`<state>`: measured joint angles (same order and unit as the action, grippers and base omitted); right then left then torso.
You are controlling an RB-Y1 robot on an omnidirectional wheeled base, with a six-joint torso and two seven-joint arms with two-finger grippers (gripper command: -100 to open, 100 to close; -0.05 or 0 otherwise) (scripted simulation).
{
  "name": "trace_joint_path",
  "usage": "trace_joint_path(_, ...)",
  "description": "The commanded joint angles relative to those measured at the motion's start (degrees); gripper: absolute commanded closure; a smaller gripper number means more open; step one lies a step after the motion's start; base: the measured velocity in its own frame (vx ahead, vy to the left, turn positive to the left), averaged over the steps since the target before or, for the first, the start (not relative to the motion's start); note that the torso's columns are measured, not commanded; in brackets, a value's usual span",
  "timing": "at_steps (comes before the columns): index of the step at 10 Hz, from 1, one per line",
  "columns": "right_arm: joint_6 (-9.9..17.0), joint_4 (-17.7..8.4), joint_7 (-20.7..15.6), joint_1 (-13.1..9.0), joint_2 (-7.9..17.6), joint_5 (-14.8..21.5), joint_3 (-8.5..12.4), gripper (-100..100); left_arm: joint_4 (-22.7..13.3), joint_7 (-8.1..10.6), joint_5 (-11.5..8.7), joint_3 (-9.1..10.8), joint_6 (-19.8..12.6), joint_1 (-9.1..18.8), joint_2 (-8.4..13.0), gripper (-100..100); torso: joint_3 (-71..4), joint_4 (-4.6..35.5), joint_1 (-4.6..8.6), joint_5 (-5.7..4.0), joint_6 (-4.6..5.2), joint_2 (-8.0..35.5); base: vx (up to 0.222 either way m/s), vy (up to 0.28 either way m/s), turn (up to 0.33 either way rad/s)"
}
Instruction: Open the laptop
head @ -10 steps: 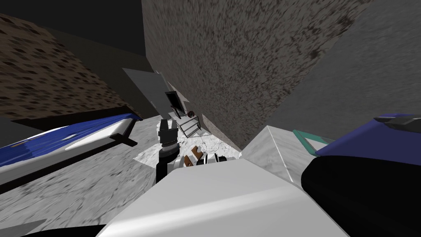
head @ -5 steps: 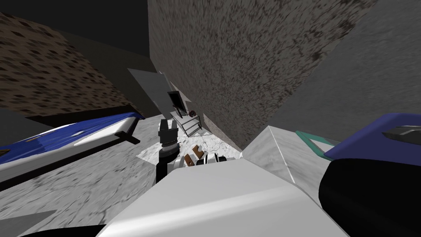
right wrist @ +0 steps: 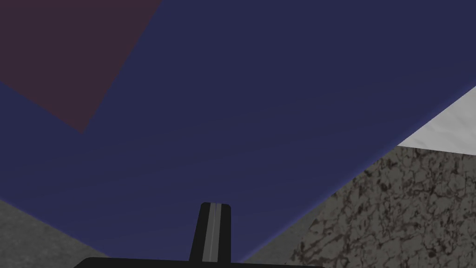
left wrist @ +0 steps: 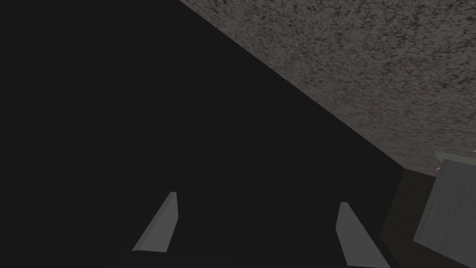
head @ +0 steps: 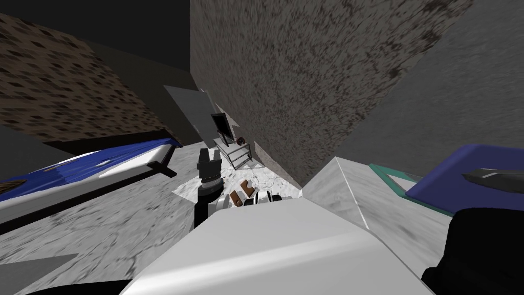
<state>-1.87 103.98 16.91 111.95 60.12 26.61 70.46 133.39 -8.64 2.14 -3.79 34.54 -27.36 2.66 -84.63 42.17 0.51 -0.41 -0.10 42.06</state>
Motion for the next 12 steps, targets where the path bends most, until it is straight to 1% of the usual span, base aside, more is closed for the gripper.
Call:
trace_joint_path(1, -1.5, -4.6, 0.1, -5.2, 0.8, -0.1, -4.9, 100, 0.0, 0.0, 0.0, 0.0, 0.0, 0.0, 0.0, 0, 0.0, 0.0, 0.07, 0.02, 0.1, 0.0, 0.004, 0.001, 0.012)
trace_joint_path(2, -1.5, -4.6, 0.1, -6.6, 0.8, -0.1, -6.5, 100, 0.0, 0.0, 0.0, 0.0, 0.0, 0.0, 0.0, 0, 0.0, 0.0, 0.15, -0.03, 0.17, 0.1, 0.008, -0.001, 0.001)
trace_joint_path(3, -4.0, -7.0, 0.0, -8.7, 3.8, 1.1, -8.2, 100, 0.0, 0.0, 0.0, 0.01, 0.0, 0.0, 0.0, 0, 0.1, 0.1, 0.2, -0.07, 0.19, 0.2, -0.035, 0.036, 0.065)
trace_joint_path(4, -5.3, -9.0, 0.0, -10.8, 5.2, 1.1, -9.9, 100, 0.0, 0.0, 0.0, 0.0, 0.0, 0.0, 0.0, 0, 0.2, 0.1, 0.16, -0.23, -0.02, 0.2, -0.054, 0.047, 0.085)
trace_joint_path(5, -7.2, -11.2, 0.0, -12.8, 6.5, 1.1, -11.5, 100, 0.0, 0.0, 0.0, 0.0, 0.0, 0.0, 0.0, 0, 0.2, 0.1, 0.12, -0.16, -0.04, 0.2, -0.03, 0.02, 0.017)
trace_joint_path(6, -7.6, -12.6, 0.0, -14.7, 7.0, 1.1, -13.2, 100, 0.0, 0.0, 0.0, 0.0, 0.0, 0.0, 0.0, 0, 0.1, 0.0, 0.08, -0.1, 0.01, 0.0, -0.008, 0.002, -0.007)
trace_joint_path(8, -7.6, -15.6, 0.0, -17.7, 7.0, 1.1, -16.0, 100, 0.0, 0.0, 0.0, 0.01, 0.0, 0.0, 0.0, 0, 0.0, 0.0, -0.01, 0.01, 0.15, 0.0, 0.009, -0.003, 0.013)
trace_joint_path(10, -7.6, -15.8, 0.0, -20.4, 7.0, 1.1, -18.7, 100, 0.0, 0.0, 0.0, 0.01, 0.0, 0.0, 0.0, 0, 0.2, 0.1, 0.07, -0.09, 0.26, 0.3, 0.008, -0.003, -0.003)
trace_joint_path(11, -10.3, -18.7, -0.1, -22.9, 9.9, 2.2, -20.6, 100, 0.0, 0.0, 0.0, 0.01, 0.0, 0.0, 0.0, 0, 0.2, 0.1, 0.0, -0.04, 0.22, 0.4, -0.031, 0.025, 0.075)
trace_joint_path(12, -11.2, -20.5, -0.3, -24.7, 10.9, 1.3, -22.3, -100, 0.0, 0.0, 0.0, 0.0, 0.0, 0.0, 0.0, 0, 0.2, 0.1, -0.15, -0.18, -0.12, 0.3, -0.094, 0.037, 0.158)
